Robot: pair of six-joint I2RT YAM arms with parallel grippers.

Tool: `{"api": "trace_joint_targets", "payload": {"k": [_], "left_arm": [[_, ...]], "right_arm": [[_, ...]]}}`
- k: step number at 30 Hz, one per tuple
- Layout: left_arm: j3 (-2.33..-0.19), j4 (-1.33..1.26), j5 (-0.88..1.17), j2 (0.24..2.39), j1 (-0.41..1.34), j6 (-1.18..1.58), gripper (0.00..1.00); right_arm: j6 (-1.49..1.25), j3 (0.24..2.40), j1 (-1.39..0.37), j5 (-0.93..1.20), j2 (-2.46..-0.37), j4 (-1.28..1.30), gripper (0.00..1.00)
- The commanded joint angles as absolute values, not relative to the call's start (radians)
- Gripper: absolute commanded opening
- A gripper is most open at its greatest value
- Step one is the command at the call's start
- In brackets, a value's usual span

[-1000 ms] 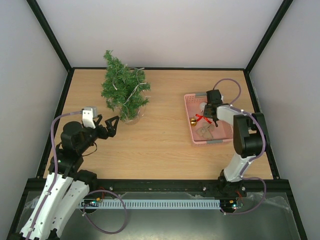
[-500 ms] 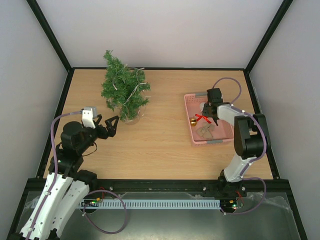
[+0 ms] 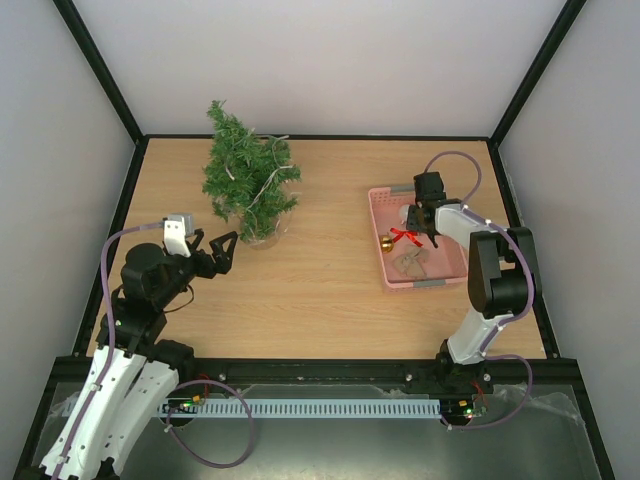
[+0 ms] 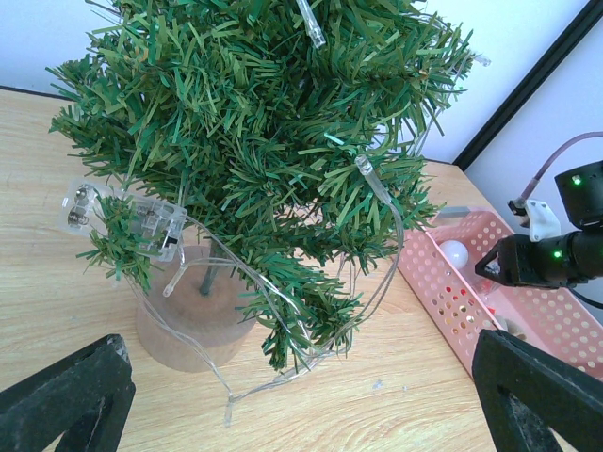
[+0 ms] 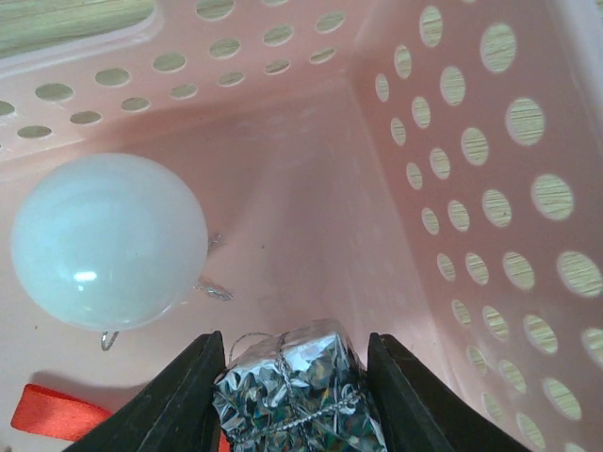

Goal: Decorate the small christmas tree
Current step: Pick up the decoration item from the storage box.

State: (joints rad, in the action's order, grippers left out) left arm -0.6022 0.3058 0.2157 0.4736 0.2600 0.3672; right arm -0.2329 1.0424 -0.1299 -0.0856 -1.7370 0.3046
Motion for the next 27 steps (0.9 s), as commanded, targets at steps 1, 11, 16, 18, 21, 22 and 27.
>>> {"api": "trace_joint_targets", "payload": {"k": [1, 11, 16, 18, 21, 22, 27], "left_arm": [[-0.605, 0.299, 0.205, 0.466, 0.264, 0.359, 0.99], [-0.608, 0.306, 0.188, 0.473, 0.263, 0.360, 0.99], [-0.611, 0.314, 0.152, 0.467, 0.255, 0.365, 0.99], [-0.611, 0.314, 0.147, 0.464, 0.248, 0.367, 0.99], [-0.611, 0.317, 0.144, 0.466, 0.236, 0.370, 0.99], [-0.613, 0.317, 0.144, 0.466, 0.232, 0.370, 0.99], [-0.612, 0.317, 0.144, 0.472, 0.218, 0.370, 0.99]], "right_arm": [[-0.226, 1.069, -0.126, -0.108, -1.714, 0.363, 0.39], [-0.272, 1.090, -0.159, -0.024, -1.522, 0.395, 0.39], [-0.303, 1.143, -0.220, 0.025, -1.389, 0.401, 0.38], [-0.320, 1.162, -0.264, 0.053, -1.344, 0.389, 0.38], [-0.355, 1.173, -0.327, 0.113, -1.280, 0.343, 0.37], [-0.368, 1.173, -0.350, 0.130, -1.261, 0.326, 0.36], [-0.443, 1.166, -0.469, 0.190, -1.185, 0.228, 0.36]]}}
